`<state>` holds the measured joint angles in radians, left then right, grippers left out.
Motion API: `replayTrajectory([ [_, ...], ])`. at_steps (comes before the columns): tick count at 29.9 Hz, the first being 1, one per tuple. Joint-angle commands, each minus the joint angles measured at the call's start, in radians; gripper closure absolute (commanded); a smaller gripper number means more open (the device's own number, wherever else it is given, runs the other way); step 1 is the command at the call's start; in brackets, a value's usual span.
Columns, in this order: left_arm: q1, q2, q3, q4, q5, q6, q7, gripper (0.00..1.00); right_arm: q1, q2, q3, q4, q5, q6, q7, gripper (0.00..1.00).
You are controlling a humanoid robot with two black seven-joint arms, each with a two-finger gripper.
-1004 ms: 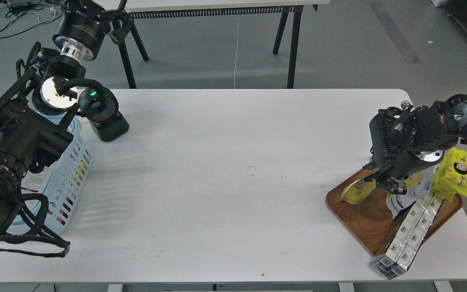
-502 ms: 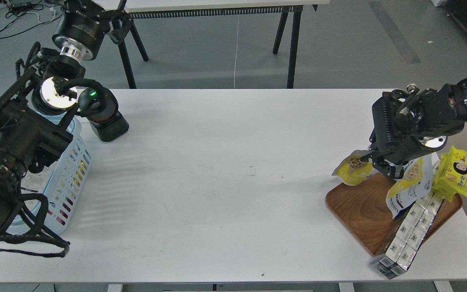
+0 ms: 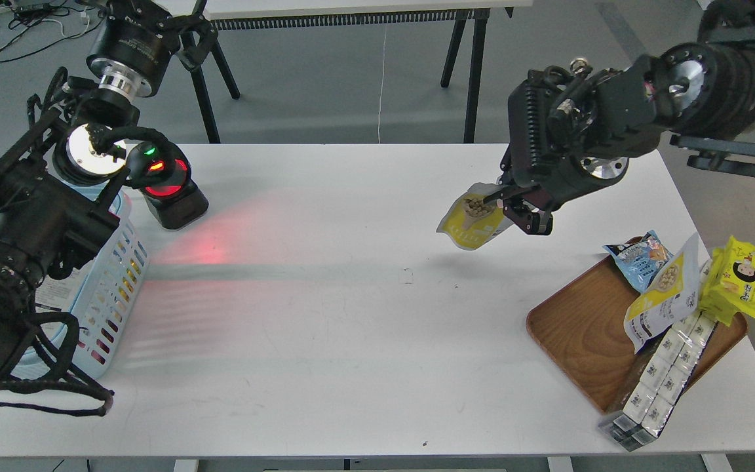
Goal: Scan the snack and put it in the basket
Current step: 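Lift the yellow pouch and carry it toward the table center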
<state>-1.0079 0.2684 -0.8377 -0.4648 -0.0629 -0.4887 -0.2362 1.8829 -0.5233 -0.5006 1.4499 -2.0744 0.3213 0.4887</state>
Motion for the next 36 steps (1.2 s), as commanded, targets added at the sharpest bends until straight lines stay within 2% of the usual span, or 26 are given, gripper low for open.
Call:
replayTrajectory([
  [1,0.000,0.000,0.000,0.000,0.000,0.000,0.000,0.00,-0.019,0.104,0.033,-0.080,0.022,0.002,0.000,1.00],
  [10,0.003,0.002,0.002,0.000,0.000,0.000,0.002,0.00,-0.137,0.347,0.074,-0.302,0.074,0.001,0.000,1.00],
  [14,0.003,0.002,0.002,0.000,0.000,0.000,0.002,0.00,-0.162,0.401,0.083,-0.345,0.103,0.002,0.000,1.00],
  [36,0.005,0.008,0.002,0.000,0.000,0.000,0.002,0.00,-0.208,0.464,0.082,-0.358,0.117,0.016,0.000,0.99],
])
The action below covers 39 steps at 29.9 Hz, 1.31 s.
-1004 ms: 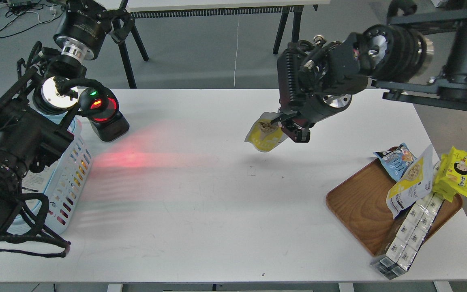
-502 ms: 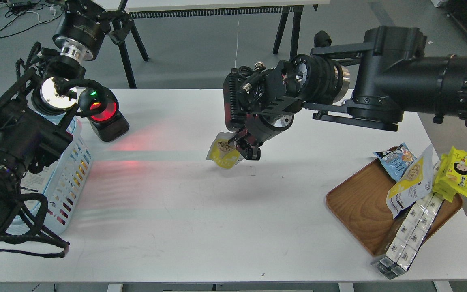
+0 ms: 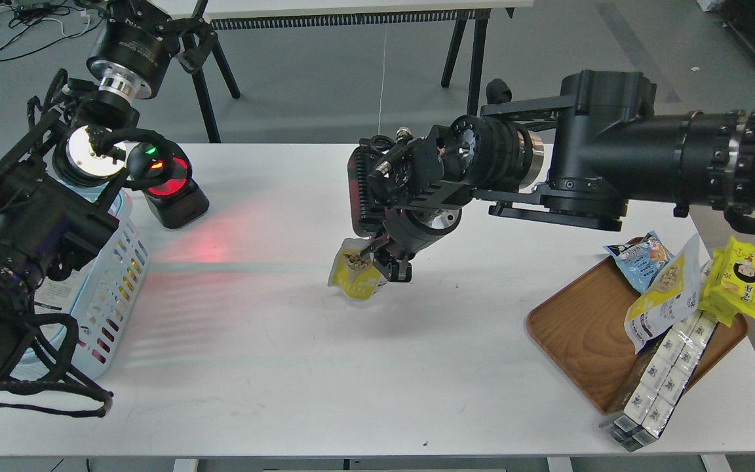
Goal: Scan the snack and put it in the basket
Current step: 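Lift the yellow pouch and carry it toward the table center, then set the pouch down upright, open and withdraw the right gripper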
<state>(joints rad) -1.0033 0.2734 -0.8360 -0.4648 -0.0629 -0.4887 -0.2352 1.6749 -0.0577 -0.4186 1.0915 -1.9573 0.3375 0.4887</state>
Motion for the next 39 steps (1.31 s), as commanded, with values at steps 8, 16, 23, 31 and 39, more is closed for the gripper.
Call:
replayTrajectory([
  [8,0.000,0.003,0.000,0.000,0.000,0.000,-0.001,0.00,-0.001,-0.001,-0.002,0.001,0.000,0.000,0.000,0.98],
  [16,0.000,0.003,0.000,0.000,0.000,0.000,-0.001,0.00,0.000,-0.001,-0.003,0.002,-0.002,0.000,0.000,0.89],
  [23,-0.001,0.004,-0.002,0.000,0.000,0.000,-0.001,0.00,0.012,-0.019,0.004,0.016,0.003,-0.002,0.000,0.83],
  [31,-0.020,0.023,0.005,-0.009,0.008,0.000,0.013,0.00,0.031,-0.187,0.161,0.090,0.006,-0.005,0.000,0.31],
  [39,-0.087,0.087,0.056,-0.043,0.086,0.000,0.034,0.00,-0.076,-0.425,0.394,0.137,0.213,-0.002,0.000,0.02],
])
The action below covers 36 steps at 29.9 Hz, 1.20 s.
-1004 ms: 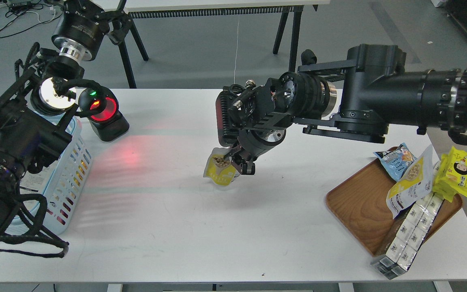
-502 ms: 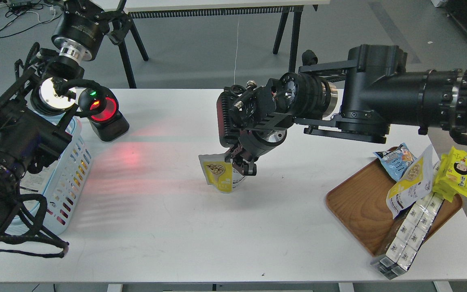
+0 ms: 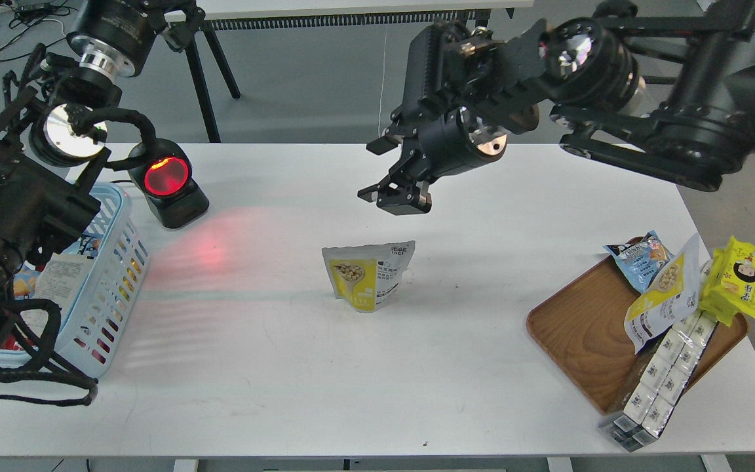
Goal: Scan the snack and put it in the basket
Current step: 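Set the pouch down upright, open and withdraw the right gripper, then reach the left gripper to the yellow pouch and grasp it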
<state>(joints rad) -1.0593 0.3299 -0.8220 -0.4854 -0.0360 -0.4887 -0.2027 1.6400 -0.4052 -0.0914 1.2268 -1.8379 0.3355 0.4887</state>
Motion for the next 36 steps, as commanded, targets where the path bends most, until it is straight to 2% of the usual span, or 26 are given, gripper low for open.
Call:
replayTrajectory([
  [1,-0.045,0.046,0.066,-0.038,0.095,0.000,-0.001,0.00,-0.052,-0.095,0.079,-0.001,0.126,0.000,0.000,0.02],
  [10,-0.117,0.133,0.113,-0.157,0.404,0.000,0.008,0.00,-0.172,-0.216,0.173,-0.064,0.471,-0.018,0.000,0.02],
  [14,-0.119,0.204,0.121,-0.326,0.565,0.000,0.012,0.01,-0.274,-0.218,0.226,-0.157,0.676,-0.073,0.000,0.01],
  [19,-0.123,0.277,0.123,-0.514,0.747,0.000,0.012,0.01,-0.353,-0.219,0.268,-0.251,0.934,-0.082,0.000,0.01],
  [28,-0.116,0.264,0.136,-0.818,1.247,0.000,0.003,0.04,-0.404,-0.210,0.298,-0.469,1.419,-0.041,0.000,0.01],
  [36,-0.126,0.213,0.337,-1.001,1.599,0.000,-0.001,0.04,-0.468,-0.172,0.300,-0.543,1.899,0.025,0.000,0.01],
])
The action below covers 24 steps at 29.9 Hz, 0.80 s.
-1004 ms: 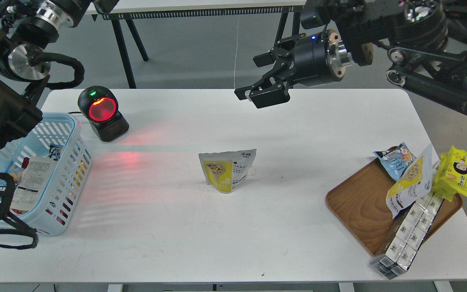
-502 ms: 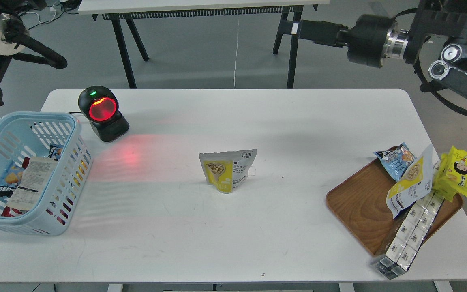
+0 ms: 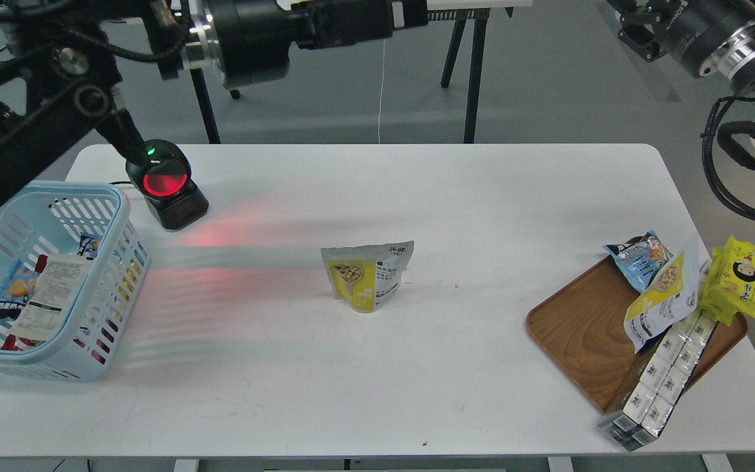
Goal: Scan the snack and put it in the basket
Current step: 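Reach the left gripper to the yellow pouch and grasp it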
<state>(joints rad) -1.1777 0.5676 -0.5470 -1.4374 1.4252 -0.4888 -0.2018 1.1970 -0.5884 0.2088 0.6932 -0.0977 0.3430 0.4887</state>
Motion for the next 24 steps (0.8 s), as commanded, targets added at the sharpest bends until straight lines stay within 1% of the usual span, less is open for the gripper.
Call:
replayTrajectory([
  [1,-0.008,-0.037,0.084,-0.052,0.202,0.000,-0.004,0.04,-0.039,0.012,0.001,-0.007,0.205,0.022,0.000,0.01],
  [4,-0.005,-0.067,0.143,-0.052,0.396,0.000,-0.008,0.04,-0.085,0.012,0.015,-0.009,0.286,0.051,0.000,0.01],
  [7,-0.002,-0.110,0.225,-0.047,0.565,0.000,-0.048,0.04,-0.163,0.013,0.088,-0.011,0.320,0.099,0.000,0.01],
  [10,0.004,-0.132,0.283,-0.032,0.704,0.000,-0.061,0.05,-0.246,0.031,0.193,-0.007,0.320,0.146,0.000,0.01],
  [11,0.006,-0.135,0.297,-0.017,0.748,0.000,-0.064,0.05,-0.273,0.038,0.220,-0.007,0.320,0.146,0.000,0.01],
  [14,0.012,-0.150,0.346,0.032,0.756,0.000,-0.073,0.05,-0.326,0.041,0.277,-0.006,0.320,0.146,0.000,0.01],
  [18,0.021,-0.149,0.387,0.077,0.756,0.000,-0.074,0.07,-0.330,0.041,0.284,0.006,0.320,0.146,0.000,0.01],
  [23,0.044,-0.155,0.414,0.129,0.756,0.000,-0.085,0.21,-0.327,0.041,0.284,0.006,0.320,0.146,0.000,0.01],
  [24,0.049,-0.156,0.415,0.132,0.756,0.000,-0.085,0.22,-0.327,0.041,0.284,0.006,0.320,0.146,0.000,0.01],
])
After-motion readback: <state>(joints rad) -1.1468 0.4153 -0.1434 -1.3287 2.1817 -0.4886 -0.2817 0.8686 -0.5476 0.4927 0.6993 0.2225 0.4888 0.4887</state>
